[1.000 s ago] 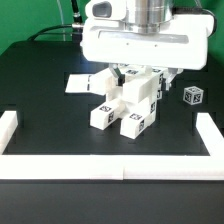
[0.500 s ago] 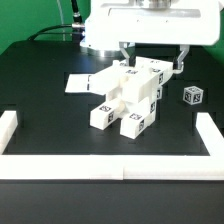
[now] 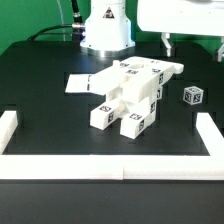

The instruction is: Assemble chair

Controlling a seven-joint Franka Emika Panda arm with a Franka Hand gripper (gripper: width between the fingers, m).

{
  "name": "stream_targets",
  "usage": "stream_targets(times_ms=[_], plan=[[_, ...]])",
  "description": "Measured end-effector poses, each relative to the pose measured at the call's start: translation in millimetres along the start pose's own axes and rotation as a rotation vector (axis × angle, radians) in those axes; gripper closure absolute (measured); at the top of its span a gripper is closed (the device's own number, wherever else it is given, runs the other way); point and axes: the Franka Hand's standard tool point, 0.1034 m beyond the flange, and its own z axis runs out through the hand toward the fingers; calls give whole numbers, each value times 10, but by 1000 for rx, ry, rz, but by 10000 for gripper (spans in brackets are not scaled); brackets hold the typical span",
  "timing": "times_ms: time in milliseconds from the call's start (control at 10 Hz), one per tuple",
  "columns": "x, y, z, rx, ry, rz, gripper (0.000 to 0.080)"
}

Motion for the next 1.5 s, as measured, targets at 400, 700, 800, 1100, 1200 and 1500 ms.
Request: stream_targets(times_ms=[400, 700, 800, 1100, 1200, 1500], plan=[[-18, 1, 5, 0, 2, 11, 150], [-606, 12, -19, 8, -5, 38, 150], [-689, 43, -8, 10, -4, 40, 150], [-660, 41, 7, 9, -3, 43, 150], [-660, 42, 10, 9, -4, 43, 150], [-870, 209, 144, 3, -5, 55, 150]])
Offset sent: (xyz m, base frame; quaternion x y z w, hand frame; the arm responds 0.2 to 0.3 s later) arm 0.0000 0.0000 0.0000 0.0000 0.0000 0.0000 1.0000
